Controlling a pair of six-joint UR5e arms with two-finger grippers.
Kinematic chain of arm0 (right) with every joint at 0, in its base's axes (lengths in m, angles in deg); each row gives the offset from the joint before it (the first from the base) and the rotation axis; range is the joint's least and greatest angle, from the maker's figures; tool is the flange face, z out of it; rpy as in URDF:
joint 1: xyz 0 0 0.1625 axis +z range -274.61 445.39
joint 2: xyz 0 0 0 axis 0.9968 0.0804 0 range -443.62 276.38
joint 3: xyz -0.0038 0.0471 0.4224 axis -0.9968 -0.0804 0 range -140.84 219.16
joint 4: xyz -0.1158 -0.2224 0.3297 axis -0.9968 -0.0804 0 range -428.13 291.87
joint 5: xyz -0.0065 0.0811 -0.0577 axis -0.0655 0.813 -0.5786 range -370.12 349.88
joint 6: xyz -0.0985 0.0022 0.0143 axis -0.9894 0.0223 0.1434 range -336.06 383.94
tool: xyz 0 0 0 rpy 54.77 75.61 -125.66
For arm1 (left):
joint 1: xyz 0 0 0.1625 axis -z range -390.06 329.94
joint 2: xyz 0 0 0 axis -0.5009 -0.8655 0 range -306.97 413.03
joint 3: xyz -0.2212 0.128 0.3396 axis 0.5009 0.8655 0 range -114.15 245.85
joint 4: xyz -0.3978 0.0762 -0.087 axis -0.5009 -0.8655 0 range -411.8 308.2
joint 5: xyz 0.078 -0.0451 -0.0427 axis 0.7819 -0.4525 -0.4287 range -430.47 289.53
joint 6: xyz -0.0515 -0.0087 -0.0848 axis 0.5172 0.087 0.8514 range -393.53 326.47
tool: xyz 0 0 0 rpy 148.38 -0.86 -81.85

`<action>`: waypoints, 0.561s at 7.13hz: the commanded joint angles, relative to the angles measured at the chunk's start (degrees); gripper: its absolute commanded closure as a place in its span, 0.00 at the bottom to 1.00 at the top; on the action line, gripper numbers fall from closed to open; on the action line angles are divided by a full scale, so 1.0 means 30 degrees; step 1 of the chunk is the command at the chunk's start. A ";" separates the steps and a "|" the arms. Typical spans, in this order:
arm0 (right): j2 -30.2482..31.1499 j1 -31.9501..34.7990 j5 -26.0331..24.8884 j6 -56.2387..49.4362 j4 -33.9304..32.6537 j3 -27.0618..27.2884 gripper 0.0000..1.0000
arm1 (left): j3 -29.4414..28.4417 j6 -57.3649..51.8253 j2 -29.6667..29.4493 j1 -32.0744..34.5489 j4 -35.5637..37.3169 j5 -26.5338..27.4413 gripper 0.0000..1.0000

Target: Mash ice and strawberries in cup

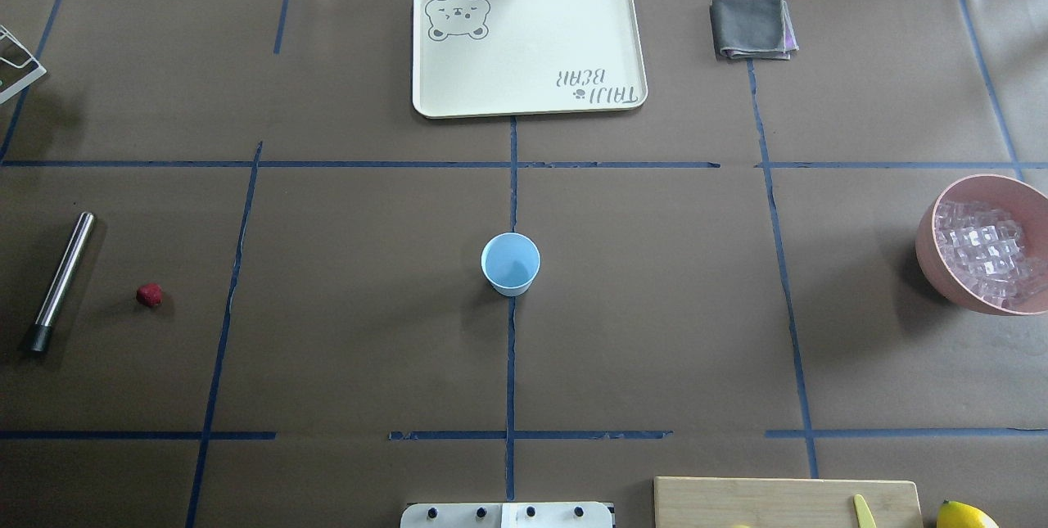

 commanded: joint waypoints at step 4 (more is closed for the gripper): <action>0.0030 -0.0027 0.1422 0.0176 0.0226 -0.0473 0.00 | 0.1051 -0.0030 0.0083 -0.0385 -0.0012 0.0035 0.00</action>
